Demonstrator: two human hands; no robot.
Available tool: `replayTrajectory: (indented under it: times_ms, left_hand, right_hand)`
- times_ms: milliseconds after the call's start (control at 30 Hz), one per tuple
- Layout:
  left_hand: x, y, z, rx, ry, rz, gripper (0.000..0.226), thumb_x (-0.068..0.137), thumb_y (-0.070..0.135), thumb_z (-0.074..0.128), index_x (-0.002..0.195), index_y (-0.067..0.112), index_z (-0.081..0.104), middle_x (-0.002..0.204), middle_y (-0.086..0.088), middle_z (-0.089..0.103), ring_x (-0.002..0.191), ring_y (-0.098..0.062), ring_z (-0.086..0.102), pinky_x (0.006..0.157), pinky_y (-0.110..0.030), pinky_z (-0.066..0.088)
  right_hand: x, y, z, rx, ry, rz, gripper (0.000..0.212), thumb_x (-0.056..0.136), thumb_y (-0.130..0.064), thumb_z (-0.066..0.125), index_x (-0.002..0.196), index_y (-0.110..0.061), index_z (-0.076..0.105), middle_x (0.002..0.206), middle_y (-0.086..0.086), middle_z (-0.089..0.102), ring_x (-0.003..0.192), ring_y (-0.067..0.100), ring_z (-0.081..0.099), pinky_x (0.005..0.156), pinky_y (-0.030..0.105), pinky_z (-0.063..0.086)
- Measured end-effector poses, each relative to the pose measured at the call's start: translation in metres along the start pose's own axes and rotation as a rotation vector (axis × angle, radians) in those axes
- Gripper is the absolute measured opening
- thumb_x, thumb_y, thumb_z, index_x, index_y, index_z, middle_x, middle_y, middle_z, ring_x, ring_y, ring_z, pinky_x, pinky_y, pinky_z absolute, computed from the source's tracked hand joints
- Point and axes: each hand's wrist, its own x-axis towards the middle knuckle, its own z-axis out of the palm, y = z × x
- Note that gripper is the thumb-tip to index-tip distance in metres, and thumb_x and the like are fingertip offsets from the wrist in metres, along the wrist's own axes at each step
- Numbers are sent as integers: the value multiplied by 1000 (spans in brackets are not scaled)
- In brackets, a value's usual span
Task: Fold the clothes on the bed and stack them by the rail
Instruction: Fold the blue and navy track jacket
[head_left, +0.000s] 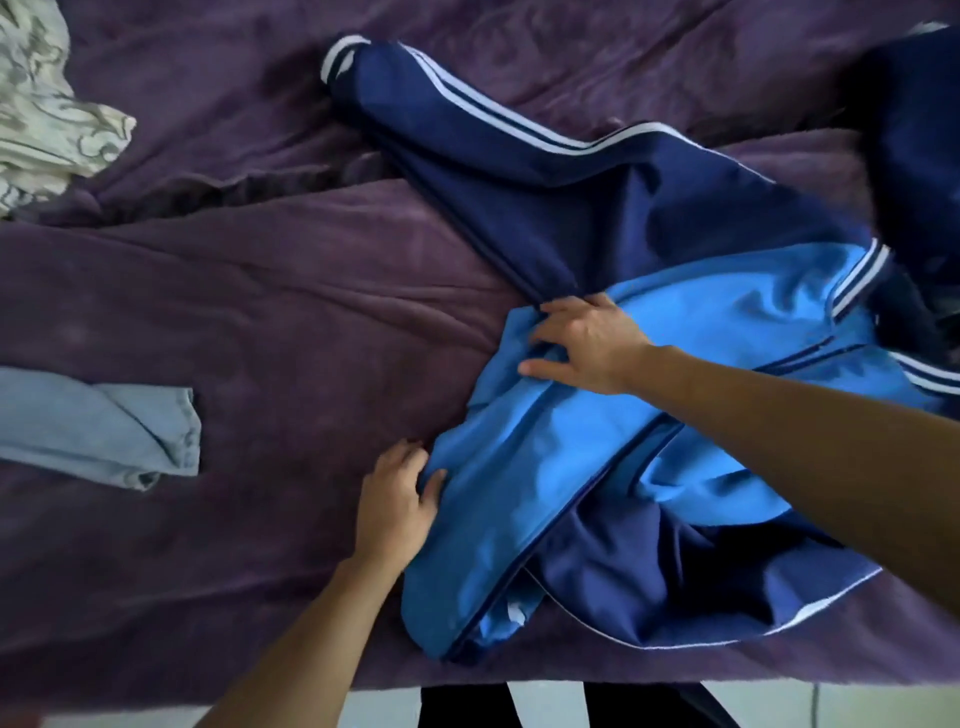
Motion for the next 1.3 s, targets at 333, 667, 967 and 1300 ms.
replayTrajectory:
  times_ms: [333, 667, 967, 1300]
  left_hand:
    - [126, 79, -120, 85, 491, 213, 33, 92, 41, 56, 89, 9, 60, 76, -18, 64, 76, -40, 60, 64, -43, 42]
    - [151, 14, -112, 18, 359, -351, 42, 89, 21, 53, 127, 3, 51, 130, -24, 48, 120, -39, 45, 102, -47, 37]
    - [158, 0, -78, -251, 383, -161, 24, 74, 22, 74, 83, 6, 58, 91, -12, 64, 85, -26, 60, 74, -39, 48]
    - [165, 29, -65, -579, 85, -241, 23, 73, 22, 76, 91, 13, 65, 85, -4, 68, 77, -18, 62, 63, -30, 48]
  right_hand:
    - [31, 54, -97, -4, 545, 363, 45, 97, -48, 43, 94, -6, 59, 95, 27, 65, 88, 45, 60, 69, 45, 40]
    - [5, 61, -79, 31, 407, 262, 69, 81, -51, 65, 139, -19, 44, 139, 12, 46, 127, 34, 41, 97, 50, 35]
    - [42, 8, -24, -133, 383, 156, 36, 85, -32, 56, 117, -18, 64, 133, 9, 55, 129, 29, 41, 101, 48, 27]
    - [21, 43, -61, -98, 515, 522, 55, 74, -26, 51, 128, -17, 55, 137, 15, 47, 126, 38, 40, 99, 50, 31]
